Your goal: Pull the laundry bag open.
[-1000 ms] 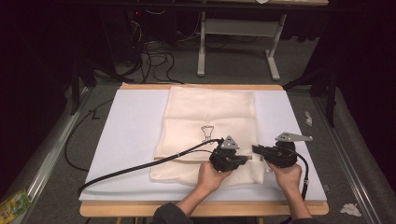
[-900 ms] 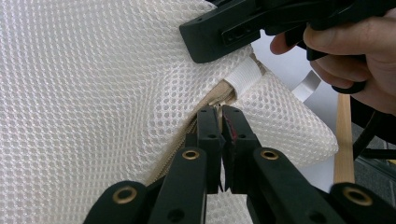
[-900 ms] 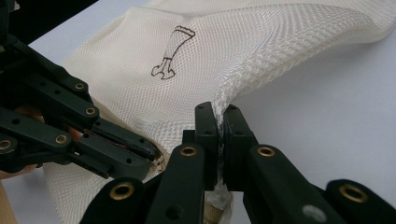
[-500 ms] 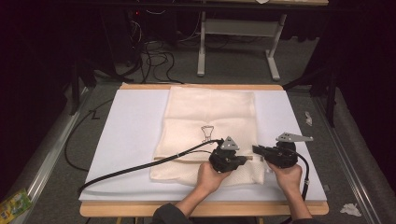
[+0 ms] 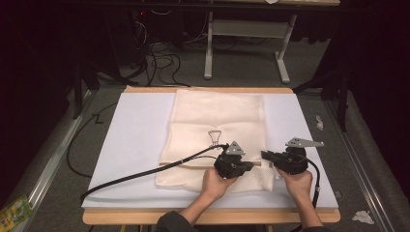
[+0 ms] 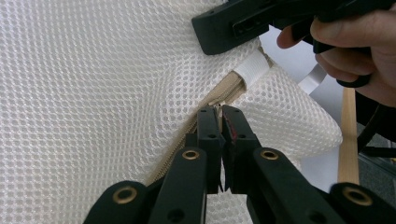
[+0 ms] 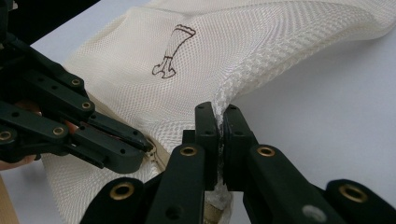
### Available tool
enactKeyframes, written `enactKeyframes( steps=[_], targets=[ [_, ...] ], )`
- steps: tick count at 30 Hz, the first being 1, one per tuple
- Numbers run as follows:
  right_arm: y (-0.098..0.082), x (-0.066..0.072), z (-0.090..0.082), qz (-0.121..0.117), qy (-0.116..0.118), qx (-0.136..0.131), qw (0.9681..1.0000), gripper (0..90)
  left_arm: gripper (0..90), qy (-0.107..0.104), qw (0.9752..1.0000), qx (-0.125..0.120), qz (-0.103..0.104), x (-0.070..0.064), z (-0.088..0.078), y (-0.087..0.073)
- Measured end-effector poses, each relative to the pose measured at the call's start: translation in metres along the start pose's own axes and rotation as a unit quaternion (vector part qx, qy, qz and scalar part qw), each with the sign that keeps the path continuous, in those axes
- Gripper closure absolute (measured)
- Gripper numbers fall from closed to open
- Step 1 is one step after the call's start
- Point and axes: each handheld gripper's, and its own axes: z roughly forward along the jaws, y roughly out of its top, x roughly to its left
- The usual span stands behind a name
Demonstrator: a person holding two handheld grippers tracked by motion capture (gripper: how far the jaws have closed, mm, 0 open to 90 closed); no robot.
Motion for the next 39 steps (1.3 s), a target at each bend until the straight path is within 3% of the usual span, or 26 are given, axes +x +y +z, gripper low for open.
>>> enactKeyframes(
  steps=[29, 39],
  targets=[
    [-0.001, -0.004, -0.004, 0.007, -0.003, -0.006, 1.0, 88.3, 87.1, 0.008, 0.9999, 0.001, -0.006, 0.006, -0.01, -0.006],
    [0.0, -0.005, -0.003, 0.007, -0.009, -0.003, 0.9999, 88.3, 87.1, 0.019, 0.9998, 0.005, 0.004, 0.006, -0.017, -0.006]
  ],
)
